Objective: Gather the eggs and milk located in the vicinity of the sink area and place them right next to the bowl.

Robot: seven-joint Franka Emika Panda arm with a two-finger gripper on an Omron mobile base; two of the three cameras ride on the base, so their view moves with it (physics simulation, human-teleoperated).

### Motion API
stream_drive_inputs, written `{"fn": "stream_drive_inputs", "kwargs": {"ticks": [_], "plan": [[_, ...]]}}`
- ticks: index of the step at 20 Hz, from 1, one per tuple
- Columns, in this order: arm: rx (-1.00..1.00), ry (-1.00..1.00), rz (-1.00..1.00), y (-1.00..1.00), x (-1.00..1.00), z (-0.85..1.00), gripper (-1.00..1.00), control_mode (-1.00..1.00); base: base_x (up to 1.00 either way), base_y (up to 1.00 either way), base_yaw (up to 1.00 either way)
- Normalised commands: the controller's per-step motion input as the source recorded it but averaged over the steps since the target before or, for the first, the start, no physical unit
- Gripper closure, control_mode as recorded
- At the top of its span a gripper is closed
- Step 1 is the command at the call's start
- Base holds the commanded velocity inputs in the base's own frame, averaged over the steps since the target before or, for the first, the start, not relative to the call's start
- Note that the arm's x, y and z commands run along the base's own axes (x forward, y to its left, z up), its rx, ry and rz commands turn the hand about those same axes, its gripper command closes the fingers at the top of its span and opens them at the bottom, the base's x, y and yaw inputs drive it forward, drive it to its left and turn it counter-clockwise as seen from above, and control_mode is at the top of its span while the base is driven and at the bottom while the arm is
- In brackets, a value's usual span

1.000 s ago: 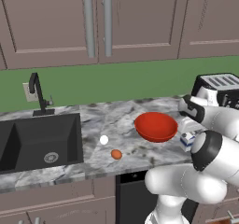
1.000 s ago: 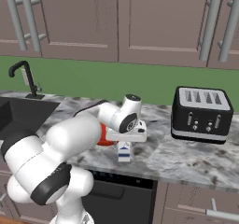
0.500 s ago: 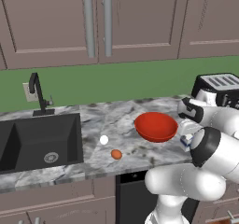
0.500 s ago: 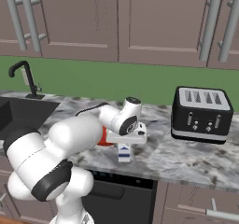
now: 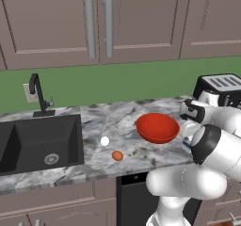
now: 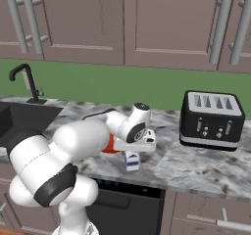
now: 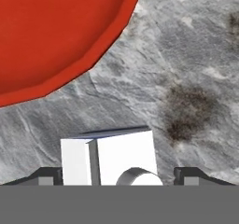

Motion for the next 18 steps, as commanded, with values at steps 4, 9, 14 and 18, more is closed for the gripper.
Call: {"fn": "stream_drive_inputs", "kwargs": {"ticks": [4,9,14,18], "plan": [[0.0,0.0,0.0,0.0,0.0,-0.01,1.0,-1.0,0.0,0.0,0.0],[0.0,0.0,0.0,0.0,0.0,0.0,1.0,-1.0,0.0,0.0,0.0],[0.0,-0.03,0.0,0.0,0.0,0.0,1.0,-1.0,0.0,0.0,0.0],[0.0,-0.08,0.0,0.0,0.09,0.0,1.0,-1.0,0.0,0.0,0.0]]}}
